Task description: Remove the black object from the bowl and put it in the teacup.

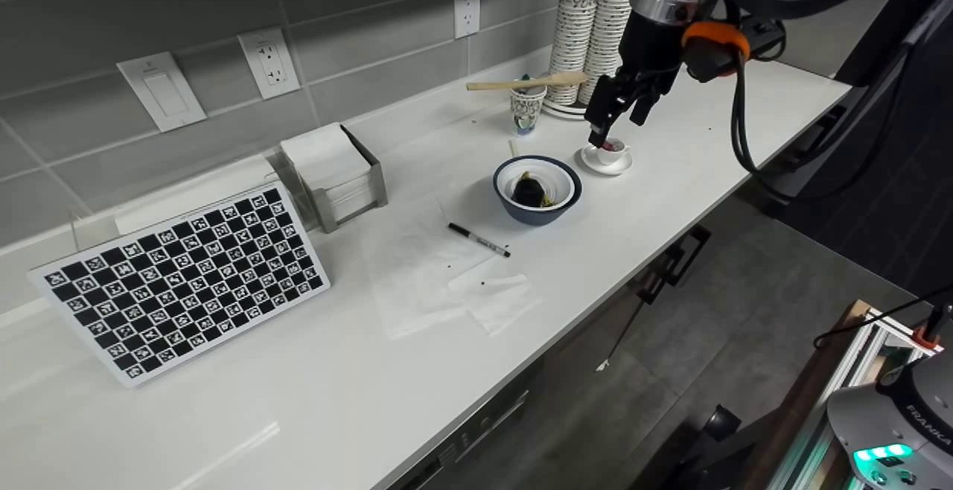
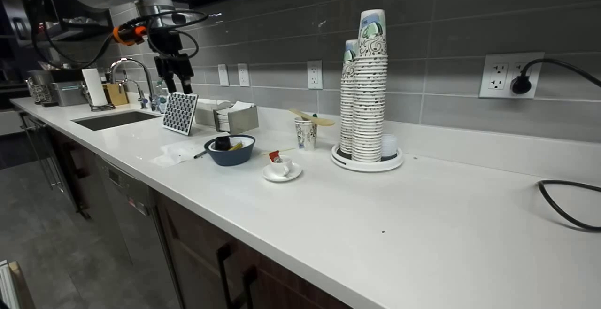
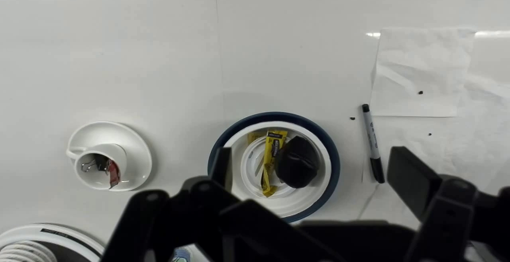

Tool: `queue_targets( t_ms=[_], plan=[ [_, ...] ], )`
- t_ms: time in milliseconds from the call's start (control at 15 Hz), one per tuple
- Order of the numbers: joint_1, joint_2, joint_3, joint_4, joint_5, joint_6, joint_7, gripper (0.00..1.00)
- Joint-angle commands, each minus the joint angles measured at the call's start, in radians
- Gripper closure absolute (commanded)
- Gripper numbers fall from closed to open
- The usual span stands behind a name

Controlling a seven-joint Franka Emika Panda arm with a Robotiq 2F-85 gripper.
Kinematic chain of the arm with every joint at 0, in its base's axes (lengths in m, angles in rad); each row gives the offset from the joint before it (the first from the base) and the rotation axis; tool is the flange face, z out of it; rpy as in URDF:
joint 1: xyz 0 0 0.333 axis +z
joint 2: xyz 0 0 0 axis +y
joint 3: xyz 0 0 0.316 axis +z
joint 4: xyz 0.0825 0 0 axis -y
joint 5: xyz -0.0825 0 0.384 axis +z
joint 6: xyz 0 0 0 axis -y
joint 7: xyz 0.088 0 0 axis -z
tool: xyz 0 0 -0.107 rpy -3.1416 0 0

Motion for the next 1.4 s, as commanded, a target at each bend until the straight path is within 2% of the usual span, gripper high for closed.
queue_targets(
  t_ms=[0, 67, 333, 533, 733, 1067, 1133, 1200, 1333],
  plan=[
    [0.043, 0.012, -0.042, 0.013, -0.009, -0.008, 0.002, 0.00],
    [0.043, 0.014, -0.044, 0.019, -0.009, -0.013, -0.001, 0.00],
    [0.065, 0.182, -0.067, 0.055, 0.027, 0.193, 0.018, 0.00],
    [0.076, 0.317, -0.092, 0.113, 0.007, 0.202, 0.054, 0.00],
    [0.085, 0.437, -0.117, 0.178, 0.060, 0.211, 0.020, 0.00],
    [0.101, 0.554, -0.136, 0.274, 0.088, 0.235, 0.005, 0.00],
    [0.108, 0.570, -0.144, 0.290, 0.077, 0.234, 0.019, 0.07],
    [0.111, 0.581, -0.148, 0.299, 0.076, 0.238, 0.021, 0.26],
    [0.117, 0.598, -0.156, 0.318, 0.079, 0.231, 0.021, 0.41]
  ],
)
